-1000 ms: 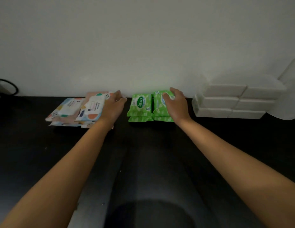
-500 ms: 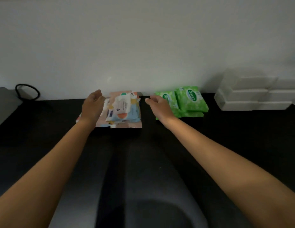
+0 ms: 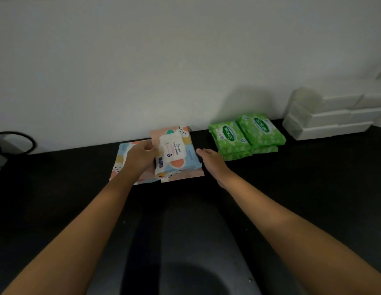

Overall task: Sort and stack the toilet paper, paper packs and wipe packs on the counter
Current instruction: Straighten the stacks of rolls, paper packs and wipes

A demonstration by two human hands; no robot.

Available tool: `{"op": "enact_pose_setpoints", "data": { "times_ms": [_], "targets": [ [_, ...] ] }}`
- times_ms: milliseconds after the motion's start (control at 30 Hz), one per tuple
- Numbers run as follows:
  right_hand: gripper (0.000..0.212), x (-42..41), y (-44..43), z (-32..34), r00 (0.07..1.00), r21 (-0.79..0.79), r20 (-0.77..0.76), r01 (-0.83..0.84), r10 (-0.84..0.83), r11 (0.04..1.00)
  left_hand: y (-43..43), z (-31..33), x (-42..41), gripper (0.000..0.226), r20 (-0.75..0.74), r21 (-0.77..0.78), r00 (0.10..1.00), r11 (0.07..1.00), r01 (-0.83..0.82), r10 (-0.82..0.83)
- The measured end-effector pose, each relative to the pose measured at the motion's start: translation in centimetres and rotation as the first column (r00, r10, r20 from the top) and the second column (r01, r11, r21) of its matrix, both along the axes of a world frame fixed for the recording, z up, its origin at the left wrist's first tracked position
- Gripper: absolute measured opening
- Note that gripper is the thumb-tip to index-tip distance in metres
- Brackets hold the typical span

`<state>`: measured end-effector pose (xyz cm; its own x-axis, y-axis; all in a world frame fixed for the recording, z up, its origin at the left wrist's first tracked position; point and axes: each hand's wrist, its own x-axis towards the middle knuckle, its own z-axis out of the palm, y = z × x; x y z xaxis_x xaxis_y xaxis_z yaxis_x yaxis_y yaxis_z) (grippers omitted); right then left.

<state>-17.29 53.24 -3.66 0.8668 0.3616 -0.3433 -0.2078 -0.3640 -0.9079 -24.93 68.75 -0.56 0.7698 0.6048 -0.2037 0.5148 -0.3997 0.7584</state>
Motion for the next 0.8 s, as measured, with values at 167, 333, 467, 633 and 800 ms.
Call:
{"op": "enact_pose_setpoints", "data": {
  "times_ms": [167, 333, 467, 633, 800],
  "targets": [
    [0.039, 0.1, 0.2, -0.2, 0.997, 0.089, -0.062, -0.04, 0.046, 0.995, 0.8, -0.4, 1.3, 0.011, -0.107, 0.133, 0.983, 0.978, 0.163, -0.149],
    [0.034, -0.3, 0.4, -1.0, 0.998, 0.104, -0.002, -0.059, 0.059, 0.993, 1.3, -1.2, 2.1, 0.03, -0.128, 0.16, 0.972, 0.964, 0.214, -0.195],
    [0.035, -0.3, 0.3, -1.1, 0.995, 0.119, 0.002, -0.095, 0.095, 0.988, 1.2, -1.3, 2.6, 0.028, -0.165, 0.137, 0.973, 0.973, 0.186, -0.163],
    [0.035, 0.0, 0.1, -1.0, 0.994, 0.102, 0.005, -0.107, 0.107, 0.989, 1.7, -0.2, 2.0, 0.034, 0.01, 0.109, 1.0, 0.994, -0.005, 0.004],
    [0.034, 0.8, 0.7, -0.6, 0.998, 0.129, -0.047, -0.026, 0.032, 0.991, 6.3, -1.9, -0.9, 0.031, 0.117, 0.048, 0.964, 0.968, -0.246, 0.24]
  ]
}}
